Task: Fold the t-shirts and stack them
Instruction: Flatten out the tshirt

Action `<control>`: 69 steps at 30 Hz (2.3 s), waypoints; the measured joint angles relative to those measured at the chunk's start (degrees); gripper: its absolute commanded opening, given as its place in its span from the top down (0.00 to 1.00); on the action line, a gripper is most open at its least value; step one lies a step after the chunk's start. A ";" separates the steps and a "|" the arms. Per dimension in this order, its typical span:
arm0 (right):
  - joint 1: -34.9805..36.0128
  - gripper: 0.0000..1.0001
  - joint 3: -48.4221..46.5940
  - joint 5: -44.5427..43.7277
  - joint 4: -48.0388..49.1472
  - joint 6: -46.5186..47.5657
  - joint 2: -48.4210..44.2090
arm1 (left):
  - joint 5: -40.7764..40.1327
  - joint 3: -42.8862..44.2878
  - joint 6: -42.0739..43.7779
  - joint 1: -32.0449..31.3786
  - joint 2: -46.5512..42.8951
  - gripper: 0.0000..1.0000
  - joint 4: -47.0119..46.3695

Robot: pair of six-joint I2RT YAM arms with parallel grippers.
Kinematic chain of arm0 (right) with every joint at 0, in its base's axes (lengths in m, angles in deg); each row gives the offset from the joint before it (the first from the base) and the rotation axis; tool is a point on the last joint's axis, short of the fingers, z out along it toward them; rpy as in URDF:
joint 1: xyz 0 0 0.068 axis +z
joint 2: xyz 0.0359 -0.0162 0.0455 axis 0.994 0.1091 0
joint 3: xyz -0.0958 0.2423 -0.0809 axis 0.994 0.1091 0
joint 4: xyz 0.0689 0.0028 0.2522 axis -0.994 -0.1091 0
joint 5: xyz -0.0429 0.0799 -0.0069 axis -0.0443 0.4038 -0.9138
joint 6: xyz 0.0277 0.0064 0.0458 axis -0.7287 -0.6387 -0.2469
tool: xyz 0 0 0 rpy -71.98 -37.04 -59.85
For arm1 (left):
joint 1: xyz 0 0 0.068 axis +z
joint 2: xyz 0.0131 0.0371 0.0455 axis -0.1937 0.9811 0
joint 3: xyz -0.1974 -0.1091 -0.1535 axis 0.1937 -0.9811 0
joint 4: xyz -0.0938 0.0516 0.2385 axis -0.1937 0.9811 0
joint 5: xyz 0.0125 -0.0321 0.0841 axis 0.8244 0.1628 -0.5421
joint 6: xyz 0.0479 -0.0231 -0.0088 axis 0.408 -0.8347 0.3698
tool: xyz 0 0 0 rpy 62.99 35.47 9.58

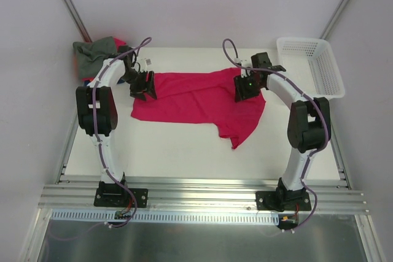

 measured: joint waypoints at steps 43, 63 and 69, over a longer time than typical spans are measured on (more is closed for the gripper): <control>0.76 0.57 -9.46 -11.61 4.15 4.50 11.17 | 1.60 1.33 -1.27 3.39 2.89 0.47 0.46; 1.79 0.57 -9.44 -12.35 4.35 4.70 11.17 | 0.76 4.42 -1.46 5.99 8.44 0.46 -0.39; 1.79 0.57 -9.42 -12.72 4.37 4.72 11.17 | 0.26 5.44 -1.49 5.99 10.27 0.51 -0.96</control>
